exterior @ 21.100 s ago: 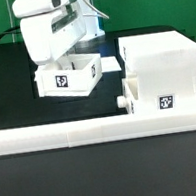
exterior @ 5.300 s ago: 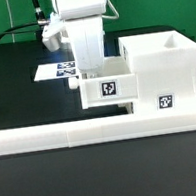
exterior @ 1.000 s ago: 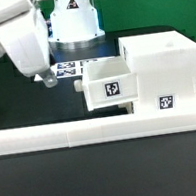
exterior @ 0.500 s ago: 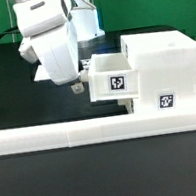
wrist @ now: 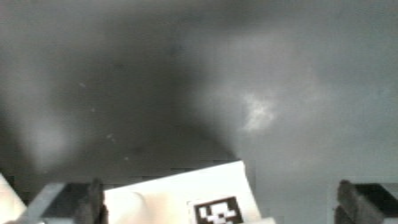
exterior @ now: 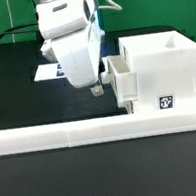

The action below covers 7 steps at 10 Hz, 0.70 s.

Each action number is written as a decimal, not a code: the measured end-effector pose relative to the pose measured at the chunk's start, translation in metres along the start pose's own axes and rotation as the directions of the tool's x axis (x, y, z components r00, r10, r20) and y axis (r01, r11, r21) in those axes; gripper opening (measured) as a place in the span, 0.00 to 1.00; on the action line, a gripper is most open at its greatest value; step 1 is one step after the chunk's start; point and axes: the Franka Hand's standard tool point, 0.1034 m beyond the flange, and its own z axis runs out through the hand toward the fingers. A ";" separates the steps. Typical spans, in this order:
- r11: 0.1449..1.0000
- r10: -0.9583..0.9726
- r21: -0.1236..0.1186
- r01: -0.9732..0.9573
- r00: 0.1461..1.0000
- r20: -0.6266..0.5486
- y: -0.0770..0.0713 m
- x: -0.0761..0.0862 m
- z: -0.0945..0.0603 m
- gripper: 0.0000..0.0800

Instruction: Assemble drawer

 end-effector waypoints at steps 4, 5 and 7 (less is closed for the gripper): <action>1.000 0.020 0.007 -0.020 1.000 -0.002 -0.003 0.016 0.004 0.81; 1.000 0.015 0.008 -0.015 1.000 -0.001 -0.003 0.013 0.004 0.81; 0.999 -0.033 0.039 0.033 0.999 0.002 -0.002 -0.018 -0.002 0.81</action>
Offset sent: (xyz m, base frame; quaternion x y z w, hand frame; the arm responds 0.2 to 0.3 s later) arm 0.0001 0.0191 0.0021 -0.0010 0.0023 0.0169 0.9999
